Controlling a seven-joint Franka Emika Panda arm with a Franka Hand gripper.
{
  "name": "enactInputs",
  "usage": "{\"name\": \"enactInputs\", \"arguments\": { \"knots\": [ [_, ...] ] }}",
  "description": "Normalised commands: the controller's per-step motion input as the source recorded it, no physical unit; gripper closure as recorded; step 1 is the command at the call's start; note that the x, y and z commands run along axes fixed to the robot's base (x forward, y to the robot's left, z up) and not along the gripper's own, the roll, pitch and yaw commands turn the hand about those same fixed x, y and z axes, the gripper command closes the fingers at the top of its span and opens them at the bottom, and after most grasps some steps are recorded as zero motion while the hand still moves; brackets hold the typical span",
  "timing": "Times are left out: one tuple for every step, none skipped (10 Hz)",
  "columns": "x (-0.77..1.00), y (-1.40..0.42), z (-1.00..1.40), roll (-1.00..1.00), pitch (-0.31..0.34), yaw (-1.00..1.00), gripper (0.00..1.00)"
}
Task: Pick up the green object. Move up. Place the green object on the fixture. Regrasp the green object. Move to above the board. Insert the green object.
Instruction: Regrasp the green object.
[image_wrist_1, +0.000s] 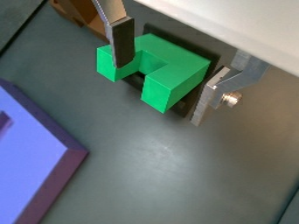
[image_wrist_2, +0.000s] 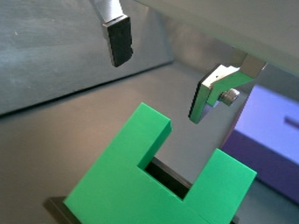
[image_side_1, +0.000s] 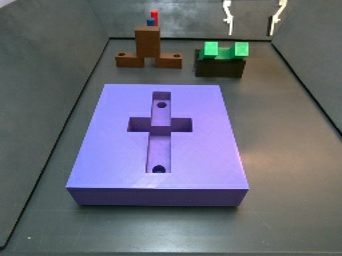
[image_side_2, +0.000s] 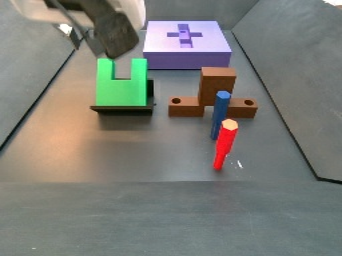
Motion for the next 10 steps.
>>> {"name": "enactInputs", "arguments": {
  "knots": [
    [0.0,-0.22,0.03,1.0,-0.151,0.0,0.0],
    [0.0,-0.22,0.02,1.0,-0.126,0.0,0.0],
    [-0.01,-0.21,0.01,1.0,-0.071,0.0,0.0],
    [-0.03,-0.21,0.01,1.0,-0.043,0.0,0.0],
    [-0.05,-0.21,0.01,1.0,-0.014,0.0,0.0],
    [-0.03,-0.15,0.0,1.0,0.0,0.0,0.0],
    [0.0,0.0,0.0,1.0,0.0,0.0,0.0],
    [0.0,0.03,0.0,1.0,0.0,0.0,0.0],
    [0.0,0.17,0.0,1.0,0.0,0.0,0.0],
    [0.0,0.21,0.0,1.0,-0.02,0.05,0.0]
  ]
}}
